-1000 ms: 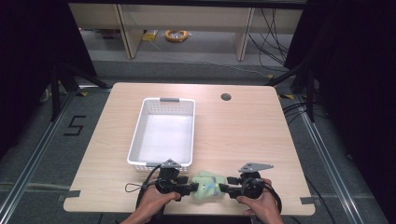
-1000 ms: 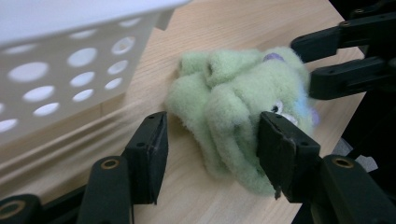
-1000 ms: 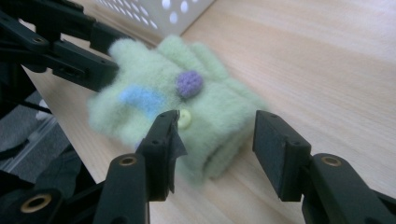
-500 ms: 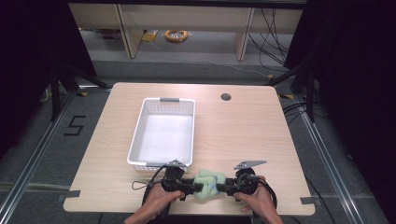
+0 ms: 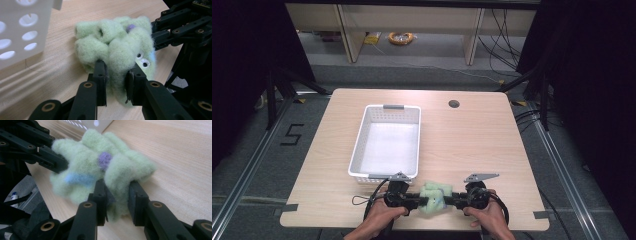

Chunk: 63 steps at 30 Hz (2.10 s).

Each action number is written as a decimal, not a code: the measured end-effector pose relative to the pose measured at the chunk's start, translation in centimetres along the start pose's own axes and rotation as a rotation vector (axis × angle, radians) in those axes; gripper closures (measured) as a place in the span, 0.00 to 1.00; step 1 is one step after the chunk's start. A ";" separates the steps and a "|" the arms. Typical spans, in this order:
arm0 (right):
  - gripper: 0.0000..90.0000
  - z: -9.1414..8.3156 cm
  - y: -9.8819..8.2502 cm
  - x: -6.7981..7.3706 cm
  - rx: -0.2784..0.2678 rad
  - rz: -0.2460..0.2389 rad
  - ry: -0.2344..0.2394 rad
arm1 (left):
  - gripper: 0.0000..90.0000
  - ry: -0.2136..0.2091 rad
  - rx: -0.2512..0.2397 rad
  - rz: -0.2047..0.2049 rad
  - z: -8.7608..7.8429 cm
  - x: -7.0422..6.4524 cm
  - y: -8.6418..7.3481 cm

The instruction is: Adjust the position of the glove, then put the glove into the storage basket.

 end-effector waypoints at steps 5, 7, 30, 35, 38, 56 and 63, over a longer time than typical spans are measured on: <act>0.80 -0.5 -0.1 0.8 -0.016 -0.010 0.038 | 0.81 -0.011 -0.011 0.006 -0.8 -0.3 0.1; 0.80 -0.7 0.0 1.2 -0.034 -0.011 0.064 | 0.81 -0.020 -0.017 0.007 -1.2 -0.4 0.3; 0.80 -1.7 0.0 3.9 -0.064 -0.045 0.080 | 0.80 -0.014 -0.041 0.046 -3.7 -1.3 -0.3; 0.80 -2.0 0.1 4.2 -0.078 -0.073 0.078 | 0.80 -0.011 -0.040 0.056 -3.7 -1.3 -0.2; 0.80 -2.2 0.3 4.7 -0.074 -0.059 0.091 | 0.80 -0.008 -0.050 0.066 -4.0 -1.7 -0.1; 0.80 -3.1 2.5 6.4 -0.109 -0.105 0.096 | 0.79 0.010 -0.074 0.085 -5.9 -1.2 1.7; 0.80 -3.5 5.0 7.1 -0.123 -0.113 0.105 | 0.79 0.043 -0.082 0.098 -7.6 -0.6 3.7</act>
Point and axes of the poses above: each handheld gripper's, and its own axes: z roughly forward along the jaws, y roughly out of its top, x roughly to its left, the point moved 6 cm from there along z, roughly forward along the jaws, and after that the axes turned 6 degrees about z, right-handed, at the moved point
